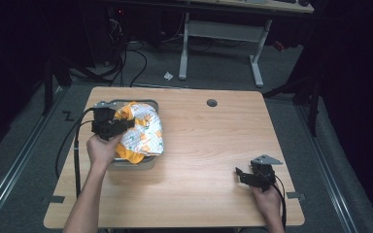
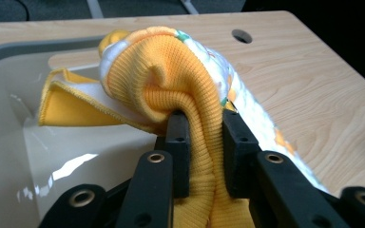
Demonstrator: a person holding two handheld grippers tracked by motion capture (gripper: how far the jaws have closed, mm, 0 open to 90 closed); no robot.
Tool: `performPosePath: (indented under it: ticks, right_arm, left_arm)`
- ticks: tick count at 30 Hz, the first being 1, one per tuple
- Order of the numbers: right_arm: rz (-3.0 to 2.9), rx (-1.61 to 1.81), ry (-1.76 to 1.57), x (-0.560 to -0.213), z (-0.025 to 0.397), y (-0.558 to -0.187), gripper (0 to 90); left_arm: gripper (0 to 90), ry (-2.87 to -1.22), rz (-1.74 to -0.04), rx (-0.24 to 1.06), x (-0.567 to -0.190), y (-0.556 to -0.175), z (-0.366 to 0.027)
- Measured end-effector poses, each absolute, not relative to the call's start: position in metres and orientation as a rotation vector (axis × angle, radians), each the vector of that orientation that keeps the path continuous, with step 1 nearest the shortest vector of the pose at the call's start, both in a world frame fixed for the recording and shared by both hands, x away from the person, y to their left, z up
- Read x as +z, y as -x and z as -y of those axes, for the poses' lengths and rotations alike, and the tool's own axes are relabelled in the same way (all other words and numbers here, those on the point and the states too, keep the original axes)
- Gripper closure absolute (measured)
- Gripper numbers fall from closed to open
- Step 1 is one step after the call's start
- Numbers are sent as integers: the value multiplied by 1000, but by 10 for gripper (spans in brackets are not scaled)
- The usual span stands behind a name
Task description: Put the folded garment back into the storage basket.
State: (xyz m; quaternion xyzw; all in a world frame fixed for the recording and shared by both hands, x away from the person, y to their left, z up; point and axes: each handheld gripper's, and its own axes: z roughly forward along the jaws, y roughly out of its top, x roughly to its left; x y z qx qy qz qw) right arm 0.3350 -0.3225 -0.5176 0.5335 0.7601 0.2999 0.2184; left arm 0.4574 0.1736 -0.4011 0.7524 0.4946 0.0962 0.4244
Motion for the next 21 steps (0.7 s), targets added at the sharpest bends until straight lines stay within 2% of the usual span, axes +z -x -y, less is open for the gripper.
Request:
performPosePath:
  ticks: [21]
  right_arm:
    - [-2104,830,-1477,-518,323,-335,286]
  left_arm:
    - [746,-2011,-1320,280,-437,-480,-169]
